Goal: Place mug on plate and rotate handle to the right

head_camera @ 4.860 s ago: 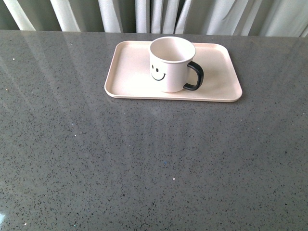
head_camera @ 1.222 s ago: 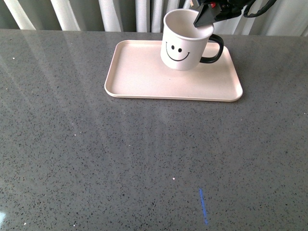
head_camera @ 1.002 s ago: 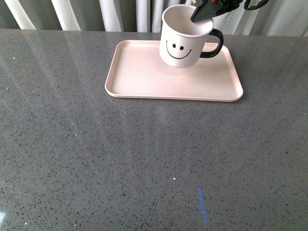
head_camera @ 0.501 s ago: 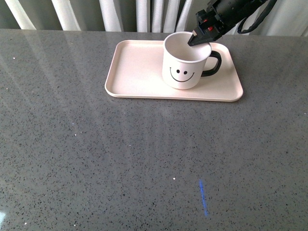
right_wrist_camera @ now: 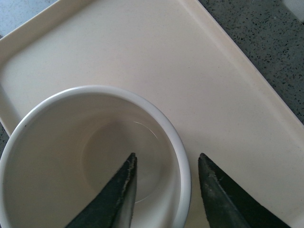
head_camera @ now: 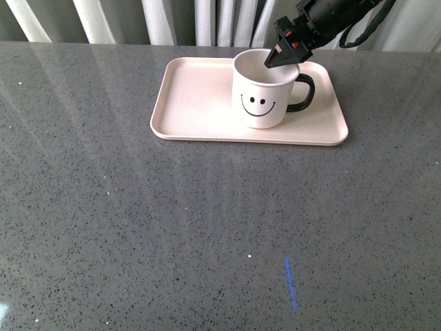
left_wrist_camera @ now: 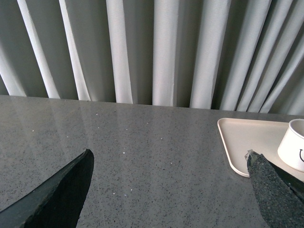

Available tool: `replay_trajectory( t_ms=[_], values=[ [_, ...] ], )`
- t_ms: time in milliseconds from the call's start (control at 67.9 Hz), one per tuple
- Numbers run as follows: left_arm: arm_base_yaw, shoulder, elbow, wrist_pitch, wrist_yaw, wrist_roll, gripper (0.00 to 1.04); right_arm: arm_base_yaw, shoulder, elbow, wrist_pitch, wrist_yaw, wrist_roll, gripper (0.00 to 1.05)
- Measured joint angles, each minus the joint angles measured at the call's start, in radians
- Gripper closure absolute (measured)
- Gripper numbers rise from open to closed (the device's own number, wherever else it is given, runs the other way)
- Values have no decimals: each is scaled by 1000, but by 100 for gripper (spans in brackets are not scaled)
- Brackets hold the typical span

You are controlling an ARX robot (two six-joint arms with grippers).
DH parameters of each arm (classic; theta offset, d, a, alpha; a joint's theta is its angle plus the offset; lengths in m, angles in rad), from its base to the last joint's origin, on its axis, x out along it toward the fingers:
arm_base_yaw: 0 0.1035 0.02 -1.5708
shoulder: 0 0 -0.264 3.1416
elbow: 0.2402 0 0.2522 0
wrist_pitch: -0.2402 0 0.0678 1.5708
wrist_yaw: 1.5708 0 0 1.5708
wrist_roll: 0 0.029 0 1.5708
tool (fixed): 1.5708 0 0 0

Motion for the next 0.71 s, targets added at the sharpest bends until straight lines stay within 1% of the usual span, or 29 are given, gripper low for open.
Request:
replay_trajectory(
  t_ms=[44, 147, 236, 295, 324, 368, 486, 560, 648, 663, 678, 692, 707],
  values=[
    [0, 0, 0, 0, 0, 0, 9, 0, 0, 0, 1, -2, -3, 60],
    [0, 0, 0, 0, 0, 0, 9, 0, 0, 3, 15, -9, -6, 43],
    [0, 0, 0, 0, 0, 0, 9, 0, -4, 5, 32, -19, -6, 30],
    [0, 0, 0, 0, 0, 0, 9, 0, -14, 4, 47, -35, -6, 20],
    [0, 0, 0, 0, 0, 0, 9, 0, -19, 4, 53, -40, -5, 16],
    [0, 0, 0, 0, 0, 0, 9, -1, -44, -3, 72, -57, 9, 8],
    [0, 0, 0, 0, 0, 0, 9, -12, -128, -47, 134, -106, 56, 9],
    [0, 0, 0, 0, 0, 0, 9, -19, -190, -101, 190, -119, 82, 9],
    [0, 0, 0, 0, 0, 0, 9, -27, -233, -122, 206, -119, 101, 9],
    [0, 0, 0, 0, 0, 0, 9, -26, -249, -151, 263, -71, 131, 11],
    [0, 0, 0, 0, 0, 0, 9, -21, -268, -204, 370, 15, 180, 15],
    [0, 0, 0, 0, 0, 0, 9, -18, -278, -231, 423, 61, 201, 16],
    [0, 0, 0, 0, 0, 0, 9, -14, -299, -290, 530, 149, 236, 20]
  ],
)
